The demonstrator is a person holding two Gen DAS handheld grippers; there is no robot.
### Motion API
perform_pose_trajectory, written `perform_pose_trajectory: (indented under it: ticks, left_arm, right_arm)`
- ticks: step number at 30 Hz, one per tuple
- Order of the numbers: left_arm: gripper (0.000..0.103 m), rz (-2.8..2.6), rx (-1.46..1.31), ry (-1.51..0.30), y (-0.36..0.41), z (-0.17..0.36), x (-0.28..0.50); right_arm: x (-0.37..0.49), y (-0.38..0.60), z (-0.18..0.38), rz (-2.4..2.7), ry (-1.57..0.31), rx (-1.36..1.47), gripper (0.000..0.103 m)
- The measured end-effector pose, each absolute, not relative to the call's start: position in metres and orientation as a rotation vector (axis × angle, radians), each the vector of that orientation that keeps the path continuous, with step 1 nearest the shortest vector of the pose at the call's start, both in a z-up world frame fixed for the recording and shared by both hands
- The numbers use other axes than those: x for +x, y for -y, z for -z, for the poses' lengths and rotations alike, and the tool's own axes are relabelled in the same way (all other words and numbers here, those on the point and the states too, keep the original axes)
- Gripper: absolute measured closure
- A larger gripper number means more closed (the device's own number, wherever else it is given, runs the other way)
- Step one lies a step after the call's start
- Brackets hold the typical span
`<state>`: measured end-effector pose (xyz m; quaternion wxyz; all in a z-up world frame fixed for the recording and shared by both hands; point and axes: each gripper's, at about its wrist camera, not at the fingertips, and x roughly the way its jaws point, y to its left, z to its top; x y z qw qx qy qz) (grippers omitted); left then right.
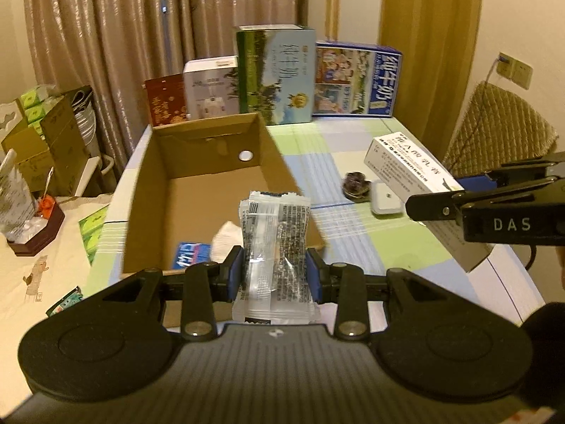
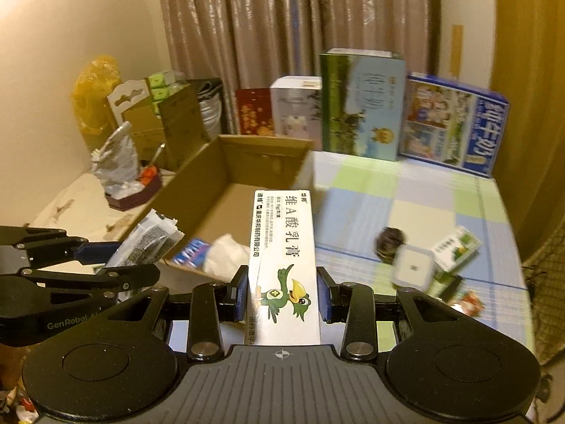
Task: Organize objects
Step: 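Carry the ointment box and clear bag into the cardboard box and release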
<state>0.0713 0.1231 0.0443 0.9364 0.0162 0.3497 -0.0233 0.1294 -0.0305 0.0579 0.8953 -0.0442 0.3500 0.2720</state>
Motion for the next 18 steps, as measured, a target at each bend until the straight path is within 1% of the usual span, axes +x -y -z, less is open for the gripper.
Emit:
perform_pose_trajectory:
  ticks: [10, 18]
  left_arm:
    - [0.071, -0.012, 0.041, -0.726, -0.185, -0.047, 0.111]
    - [0.071, -0.009, 0.057, -0.755, -0.208, -0.028, 0.154]
  right_arm:
    - [0.184, -0.021, -0.045, -0.627, -0.761, -0.026, 0.068]
    - [0.223, -0.04, -0.026, -0.641, -0.792, 0.009, 0.068]
